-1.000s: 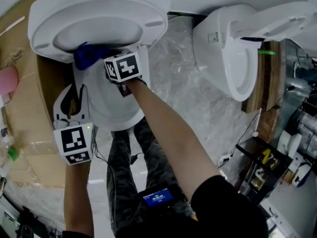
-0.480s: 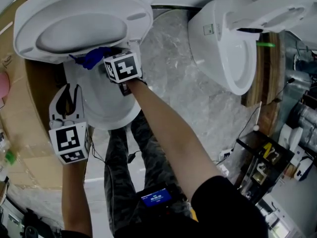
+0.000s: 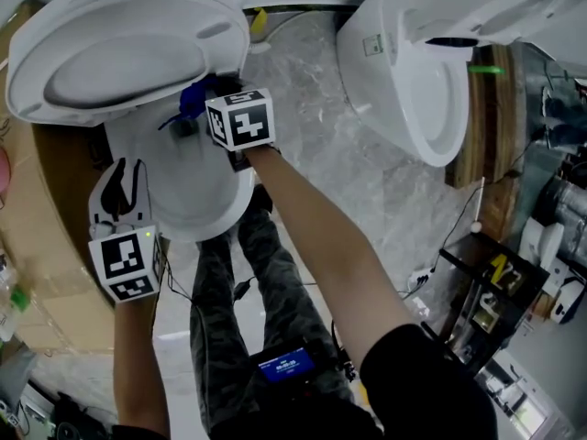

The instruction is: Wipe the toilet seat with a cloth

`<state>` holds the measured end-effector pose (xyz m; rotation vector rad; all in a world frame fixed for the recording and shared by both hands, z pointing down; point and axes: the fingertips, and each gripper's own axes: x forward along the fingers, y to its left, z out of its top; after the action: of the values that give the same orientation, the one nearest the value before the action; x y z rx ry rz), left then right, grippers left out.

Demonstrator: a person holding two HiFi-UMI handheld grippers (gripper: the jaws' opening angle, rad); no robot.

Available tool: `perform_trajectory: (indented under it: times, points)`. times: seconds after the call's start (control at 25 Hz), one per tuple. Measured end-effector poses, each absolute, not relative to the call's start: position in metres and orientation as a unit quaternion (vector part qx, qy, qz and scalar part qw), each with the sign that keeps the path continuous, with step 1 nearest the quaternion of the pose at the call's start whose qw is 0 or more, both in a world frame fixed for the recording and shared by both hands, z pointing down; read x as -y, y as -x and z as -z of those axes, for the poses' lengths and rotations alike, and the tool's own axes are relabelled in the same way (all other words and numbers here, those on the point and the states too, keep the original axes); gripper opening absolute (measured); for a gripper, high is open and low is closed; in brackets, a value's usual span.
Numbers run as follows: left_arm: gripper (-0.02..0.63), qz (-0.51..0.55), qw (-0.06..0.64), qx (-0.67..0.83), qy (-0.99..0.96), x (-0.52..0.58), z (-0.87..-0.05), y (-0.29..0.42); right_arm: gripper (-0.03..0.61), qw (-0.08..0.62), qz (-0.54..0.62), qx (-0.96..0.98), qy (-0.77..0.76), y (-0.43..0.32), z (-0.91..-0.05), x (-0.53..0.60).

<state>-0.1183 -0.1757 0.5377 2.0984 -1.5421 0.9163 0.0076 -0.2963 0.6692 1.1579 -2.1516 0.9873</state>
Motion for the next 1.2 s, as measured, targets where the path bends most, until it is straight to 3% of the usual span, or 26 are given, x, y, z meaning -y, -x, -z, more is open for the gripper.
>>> perform_trajectory:
  times: [1.2]
  points:
    - [0.096,-0.298,0.133,0.540,-0.776,0.170,-0.470,0.099,0.046,0.110,-0.289,0.820,-0.481,-0.053,-0.480,0.320]
